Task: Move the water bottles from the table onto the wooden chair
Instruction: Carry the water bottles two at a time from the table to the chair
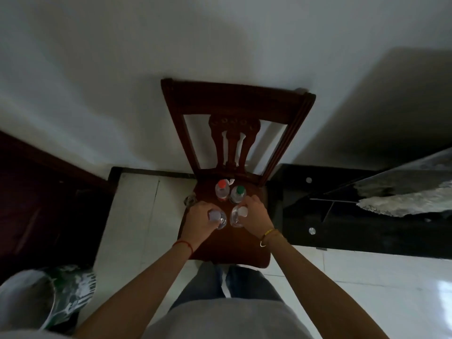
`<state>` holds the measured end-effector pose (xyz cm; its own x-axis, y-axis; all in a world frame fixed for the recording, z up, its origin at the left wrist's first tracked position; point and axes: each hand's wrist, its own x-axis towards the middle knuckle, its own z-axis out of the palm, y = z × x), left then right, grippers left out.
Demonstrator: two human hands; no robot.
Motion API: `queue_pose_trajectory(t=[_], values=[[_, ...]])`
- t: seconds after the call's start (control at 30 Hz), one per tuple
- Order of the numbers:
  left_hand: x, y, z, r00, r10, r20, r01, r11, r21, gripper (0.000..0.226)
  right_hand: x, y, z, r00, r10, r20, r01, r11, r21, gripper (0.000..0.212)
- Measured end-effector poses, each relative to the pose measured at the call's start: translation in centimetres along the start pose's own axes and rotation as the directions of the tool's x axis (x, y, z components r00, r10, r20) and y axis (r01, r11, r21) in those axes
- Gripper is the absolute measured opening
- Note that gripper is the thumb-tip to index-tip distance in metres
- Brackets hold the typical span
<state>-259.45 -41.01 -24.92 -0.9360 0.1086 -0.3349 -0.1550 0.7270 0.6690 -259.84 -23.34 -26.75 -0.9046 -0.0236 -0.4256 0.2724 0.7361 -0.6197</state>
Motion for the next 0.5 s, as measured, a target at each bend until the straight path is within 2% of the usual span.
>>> queue_pose_trajectory(t=[0.27, 0.37, 0.5], values=[[5.3, -3.0, 1.8, 0.995, -0.073, 0.070, 0.079, 0.994, -0.082, 0.027, 4.9, 1.0, 2.4, 0.982, 0.182, 0.044, -0.184, 0.982, 0.038, 0.044], [7.1, -3.7, 3.0, 0.990, -0.110, 0.092, 0.119, 0.989, -0.090, 0.027, 6.9, 1.8, 3.2, 0.981, 0.187, 0.053, -0.188, 0.982, 0.013, 0.039], [9.3, -4.5, 4.5, 0.991, -0.094, 0.096, 0.102, 0.992, -0.080, 0.024, 9.0, 3.2, 4.4, 0.982, 0.179, 0.065, -0.180, 0.984, 0.006, 0.032]])
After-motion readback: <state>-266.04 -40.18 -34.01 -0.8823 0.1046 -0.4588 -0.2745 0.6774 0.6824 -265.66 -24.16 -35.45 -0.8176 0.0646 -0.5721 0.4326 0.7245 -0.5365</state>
